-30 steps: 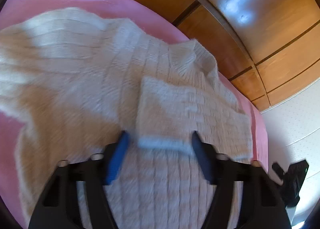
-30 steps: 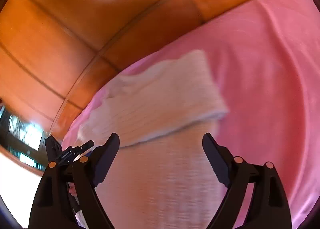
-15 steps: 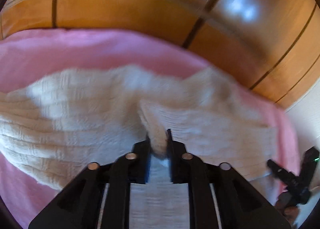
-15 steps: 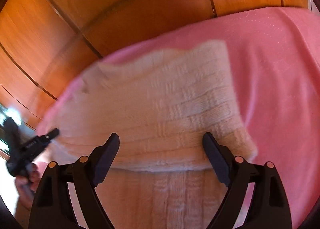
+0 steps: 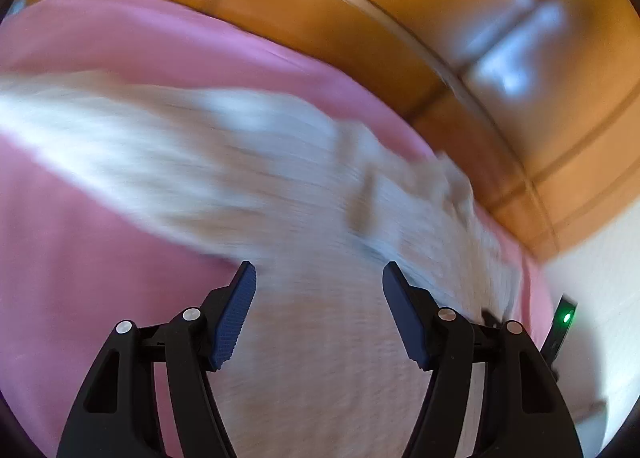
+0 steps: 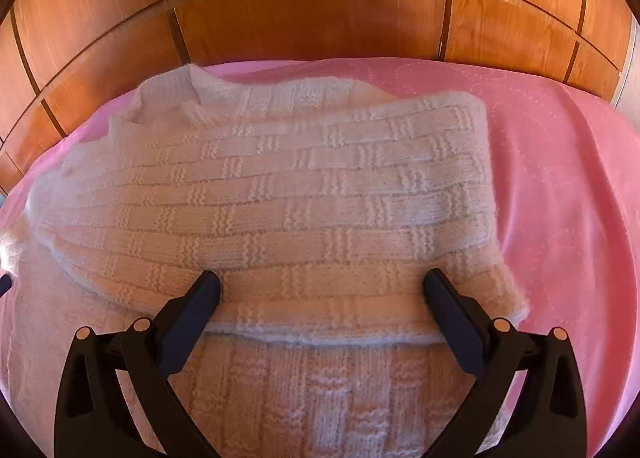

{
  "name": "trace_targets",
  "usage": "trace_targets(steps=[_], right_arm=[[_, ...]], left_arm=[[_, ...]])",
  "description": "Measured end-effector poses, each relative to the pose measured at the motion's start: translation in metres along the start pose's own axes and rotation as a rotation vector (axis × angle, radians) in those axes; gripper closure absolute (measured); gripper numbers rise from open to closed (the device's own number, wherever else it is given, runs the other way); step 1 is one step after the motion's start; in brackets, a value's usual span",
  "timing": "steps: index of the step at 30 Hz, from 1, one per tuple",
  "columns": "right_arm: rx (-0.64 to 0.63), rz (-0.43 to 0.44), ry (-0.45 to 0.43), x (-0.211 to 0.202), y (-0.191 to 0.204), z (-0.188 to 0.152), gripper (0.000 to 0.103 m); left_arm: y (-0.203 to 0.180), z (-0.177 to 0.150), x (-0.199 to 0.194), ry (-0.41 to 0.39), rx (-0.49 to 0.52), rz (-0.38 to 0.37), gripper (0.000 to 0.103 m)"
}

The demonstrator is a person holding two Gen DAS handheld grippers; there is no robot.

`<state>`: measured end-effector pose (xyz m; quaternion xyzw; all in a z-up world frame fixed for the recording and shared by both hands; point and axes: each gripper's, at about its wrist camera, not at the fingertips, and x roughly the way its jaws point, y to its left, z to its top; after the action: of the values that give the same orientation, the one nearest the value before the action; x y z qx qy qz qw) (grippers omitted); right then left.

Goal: Fold small clothes
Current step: 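Grasp the sweater side edge with the left gripper and lift it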

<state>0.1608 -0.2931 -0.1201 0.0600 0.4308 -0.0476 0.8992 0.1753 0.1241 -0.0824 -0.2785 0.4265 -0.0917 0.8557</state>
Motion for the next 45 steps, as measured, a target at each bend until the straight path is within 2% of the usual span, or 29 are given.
trace_targets(steps=[4,9,13,14,18,21,24,27,28,29,30,32,33,37,42,45], right_arm=[[-0.035,-0.05,-0.016,-0.001,0.006,-0.004,0.002],[-0.035,-0.052,-0.026,-0.003,0.008,-0.008,0.002],[-0.037,-0.055,-0.027,-0.003,0.005,-0.008,0.002],[-0.038,-0.056,-0.027,-0.003,0.006,-0.009,0.002],[-0.039,-0.058,-0.028,-0.002,0.009,-0.009,0.002],[-0.04,-0.062,-0.027,-0.001,0.013,-0.008,0.002],[-0.042,-0.067,-0.027,0.0,0.016,-0.006,0.002],[-0.044,-0.074,-0.026,0.002,0.018,-0.005,0.002],[-0.045,-0.076,-0.027,0.003,0.019,-0.005,0.002],[-0.046,-0.076,-0.027,0.004,0.02,-0.005,0.002],[-0.046,-0.077,-0.026,0.004,0.021,-0.005,0.002],[-0.046,-0.077,-0.027,0.005,0.021,-0.005,0.002],[-0.046,-0.077,-0.027,0.005,0.021,-0.005,0.002],[-0.044,-0.074,-0.028,0.006,0.022,-0.004,0.002],[-0.036,-0.063,-0.034,0.008,0.024,-0.004,0.002],[-0.03,-0.057,-0.038,0.009,0.024,-0.004,0.002]], left_arm=[[0.072,0.003,-0.052,-0.104,-0.153,0.083,0.038],[0.159,0.011,-0.106,-0.196,-0.36,0.165,0.038],[0.223,0.02,-0.14,-0.283,-0.551,0.132,0.041],[0.238,0.022,-0.147,-0.312,-0.598,0.144,0.041],[0.276,0.035,-0.171,-0.398,-0.685,0.223,0.041],[0.293,0.048,-0.176,-0.403,-0.687,0.257,0.041],[0.292,0.059,-0.169,-0.398,-0.663,0.259,0.042],[0.291,0.074,-0.156,-0.363,-0.619,0.263,0.063],[0.293,0.077,-0.154,-0.349,-0.602,0.263,0.074],[0.294,0.082,-0.149,-0.329,-0.583,0.267,0.081],[0.291,0.084,-0.143,-0.309,-0.563,0.272,0.096],[0.289,0.086,-0.145,-0.299,-0.535,0.283,0.098],[0.283,0.09,-0.149,-0.313,-0.525,0.265,0.098],[0.243,0.104,-0.174,-0.38,-0.455,0.133,0.098],[0.144,0.119,-0.196,-0.434,-0.264,-0.043,0.098],[0.077,0.12,-0.185,-0.416,-0.157,-0.15,0.098]])
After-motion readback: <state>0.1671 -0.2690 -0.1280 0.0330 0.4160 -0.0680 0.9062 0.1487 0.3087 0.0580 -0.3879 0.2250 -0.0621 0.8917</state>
